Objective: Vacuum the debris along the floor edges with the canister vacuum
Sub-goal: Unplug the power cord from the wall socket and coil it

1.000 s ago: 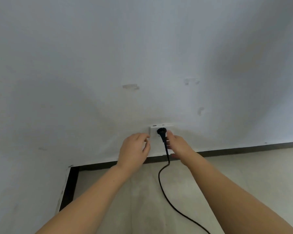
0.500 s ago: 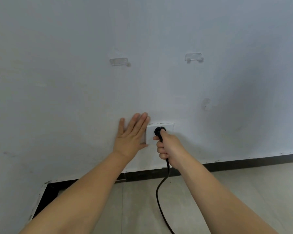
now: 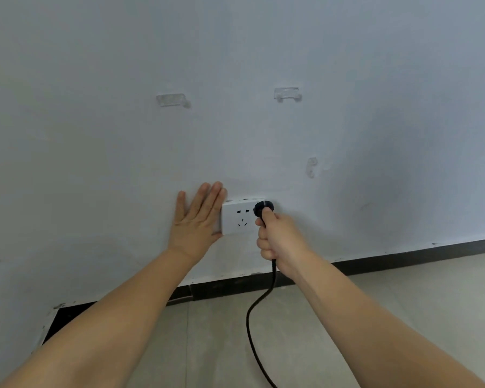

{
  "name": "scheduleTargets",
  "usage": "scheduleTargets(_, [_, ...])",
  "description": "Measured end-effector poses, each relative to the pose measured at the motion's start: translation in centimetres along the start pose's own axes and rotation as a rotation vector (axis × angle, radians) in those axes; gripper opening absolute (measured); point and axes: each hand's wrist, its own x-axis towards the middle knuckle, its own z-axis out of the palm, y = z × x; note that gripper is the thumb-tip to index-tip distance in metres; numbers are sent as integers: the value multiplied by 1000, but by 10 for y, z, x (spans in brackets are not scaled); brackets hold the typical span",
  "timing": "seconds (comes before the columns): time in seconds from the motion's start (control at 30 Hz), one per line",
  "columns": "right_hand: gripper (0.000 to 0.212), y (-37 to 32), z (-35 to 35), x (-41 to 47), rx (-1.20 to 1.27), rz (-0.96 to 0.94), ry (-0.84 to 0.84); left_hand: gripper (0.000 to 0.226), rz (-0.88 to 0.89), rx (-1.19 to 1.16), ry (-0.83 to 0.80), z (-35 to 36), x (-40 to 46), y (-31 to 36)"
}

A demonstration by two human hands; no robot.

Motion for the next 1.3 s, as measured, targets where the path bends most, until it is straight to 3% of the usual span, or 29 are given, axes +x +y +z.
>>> scheduleTargets(0.17, [28, -22, 9, -16, 305, 47, -8, 90, -54, -345, -52, -47, -7, 20])
scheduleTargets(0.27, [27, -48, 23, -47, 331, 115, 18, 71, -93, -695, -319, -97, -12, 35])
scheduleTargets(0.37, [26, -110, 27, -80, 396, 140, 28, 62, -322, -1196, -698, -169, 8, 44])
scheduleTargets(0.43, [25, -161, 24, -98, 454, 128, 44, 52, -463, -1388, -833, -212, 30, 52])
scheduleTargets(0.5, [24, -209, 20, -118, 498, 124, 68, 29, -546, -1487, -907, -254, 60, 60])
scheduleTargets(0.57, [24, -252, 11, -140, 534, 113, 101, 17, -551, -1478, -913, -296, 94, 62])
scheduleTargets(0.67, [23, -311, -16, -177, 595, 104, 190, 24, -545, -1388, -792, -358, 140, 55])
scheduleTargets(0.77, [23, -364, -58, -219, 443, 113, 258, 19, -359, -1241, -779, -417, 178, 39])
scheduleTargets(0.87, [12, -406, -99, -267, 25, 116, 343, 16, -175, -1171, -719, -476, 219, 25])
scheduleTargets(0.93, [28, -428, -124, -301, -392, -34, 386, 20, -61, -1131, -687, -511, 247, 23])
scheduleTargets(1.0, [49, -443, -139, -329, -825, -187, 192, 24, 39, -1115, -651, -539, 272, 27])
scheduleTargets(1.07, [42, -452, -144, -348, -1117, -254, 16, 26, 154, -1126, -619, -563, 291, 33])
scheduleTargets(1.13, [18, -467, -145, -367, -1171, -237, 13, 27, 265, -1114, -602, -582, 303, 37])
scheduleTargets(1.3, [35, -496, -158, -437, -892, -173, 116, 29, 214, -1179, -562, -605, 312, 36])
